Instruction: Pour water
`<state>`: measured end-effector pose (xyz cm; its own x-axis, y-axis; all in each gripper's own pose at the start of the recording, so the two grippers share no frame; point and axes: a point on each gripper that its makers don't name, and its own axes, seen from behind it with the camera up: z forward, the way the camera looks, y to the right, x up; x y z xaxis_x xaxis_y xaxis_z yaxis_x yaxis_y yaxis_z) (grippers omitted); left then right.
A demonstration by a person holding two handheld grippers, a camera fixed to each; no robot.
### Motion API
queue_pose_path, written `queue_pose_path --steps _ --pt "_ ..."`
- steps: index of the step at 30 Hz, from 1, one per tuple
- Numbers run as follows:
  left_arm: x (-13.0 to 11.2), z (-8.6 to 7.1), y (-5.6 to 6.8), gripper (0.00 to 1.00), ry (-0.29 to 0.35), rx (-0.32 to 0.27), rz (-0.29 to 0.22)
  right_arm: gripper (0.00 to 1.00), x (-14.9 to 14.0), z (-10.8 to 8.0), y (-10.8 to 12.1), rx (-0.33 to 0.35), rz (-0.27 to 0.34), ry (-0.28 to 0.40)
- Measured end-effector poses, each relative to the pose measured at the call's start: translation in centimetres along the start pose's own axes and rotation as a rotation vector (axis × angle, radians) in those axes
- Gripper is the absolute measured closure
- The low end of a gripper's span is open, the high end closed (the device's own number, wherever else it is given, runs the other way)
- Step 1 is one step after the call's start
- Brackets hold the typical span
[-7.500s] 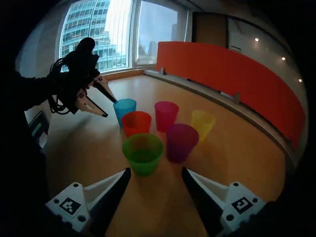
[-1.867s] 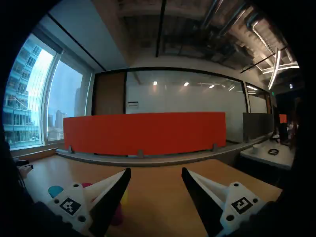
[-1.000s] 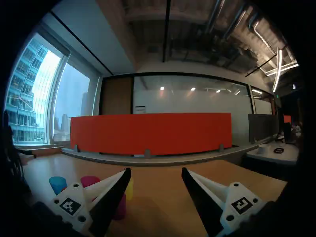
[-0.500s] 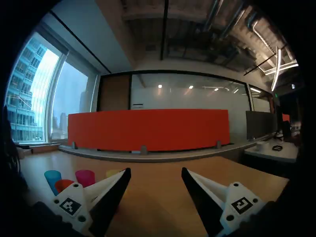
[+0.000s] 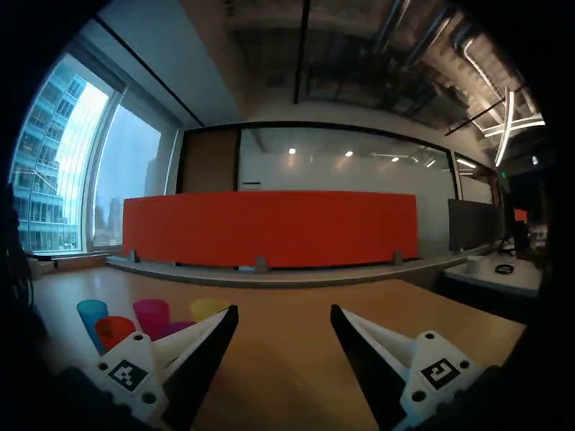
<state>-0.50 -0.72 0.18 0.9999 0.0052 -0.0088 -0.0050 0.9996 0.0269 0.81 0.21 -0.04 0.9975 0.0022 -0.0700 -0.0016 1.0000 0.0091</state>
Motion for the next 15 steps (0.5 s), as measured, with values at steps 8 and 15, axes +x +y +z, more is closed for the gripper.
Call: queue_pose_path --steps 8,15 --pt "-0.1 0.0 0.0 0.10 0.000 0.000 0.000 0.01 -0.8 0.2 -0.2 -0.004 -0.005 -0.032" --pt "-0.1 0.0 0.0 0.10 0.000 0.000 0.000 0.01 -1.1 0.2 0.1 -0.016 -0.005 -0.042"
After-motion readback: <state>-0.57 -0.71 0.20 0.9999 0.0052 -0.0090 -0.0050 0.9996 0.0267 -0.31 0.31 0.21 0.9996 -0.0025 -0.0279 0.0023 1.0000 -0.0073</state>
